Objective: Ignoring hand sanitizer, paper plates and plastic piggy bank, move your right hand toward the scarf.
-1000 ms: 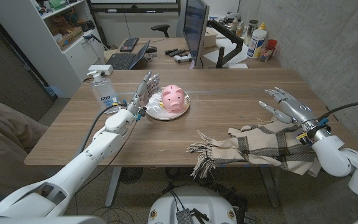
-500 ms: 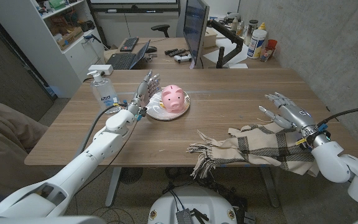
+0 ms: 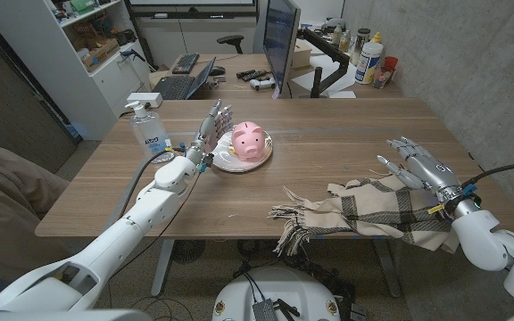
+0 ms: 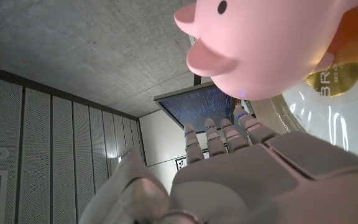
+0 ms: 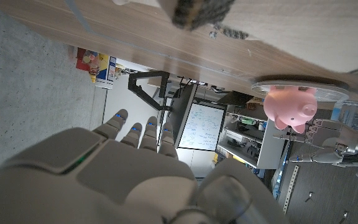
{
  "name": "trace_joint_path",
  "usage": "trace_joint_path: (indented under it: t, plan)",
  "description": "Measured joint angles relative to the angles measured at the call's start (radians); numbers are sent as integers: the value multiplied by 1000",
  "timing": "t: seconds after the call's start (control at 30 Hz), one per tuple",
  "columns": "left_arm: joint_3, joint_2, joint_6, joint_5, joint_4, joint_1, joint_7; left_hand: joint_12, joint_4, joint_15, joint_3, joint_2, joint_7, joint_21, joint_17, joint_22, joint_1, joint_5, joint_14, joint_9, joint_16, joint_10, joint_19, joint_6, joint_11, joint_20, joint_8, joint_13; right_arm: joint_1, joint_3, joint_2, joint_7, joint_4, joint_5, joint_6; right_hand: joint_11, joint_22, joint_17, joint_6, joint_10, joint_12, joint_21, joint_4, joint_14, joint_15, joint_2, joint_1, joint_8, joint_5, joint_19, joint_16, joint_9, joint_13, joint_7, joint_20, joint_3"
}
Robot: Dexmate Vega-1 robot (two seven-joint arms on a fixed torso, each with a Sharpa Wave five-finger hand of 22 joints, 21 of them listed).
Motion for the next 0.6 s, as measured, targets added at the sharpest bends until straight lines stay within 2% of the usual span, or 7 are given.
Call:
trace_joint_path:
  t: [0.6]
  plan:
    - [6, -6, -8, 2, -1, -4, -12, 4, -4, 0, -4, 0, 2, 0, 0, 0, 0, 0, 0, 0, 0, 9, 0, 9, 2, 0, 4, 0, -30, 11, 44, -2, -15, -50, -38, -5, 0, 0, 0, -6, 0, 0, 0, 0, 0, 11, 11, 0, 7, 0, 0, 0, 0, 0, 0, 0]
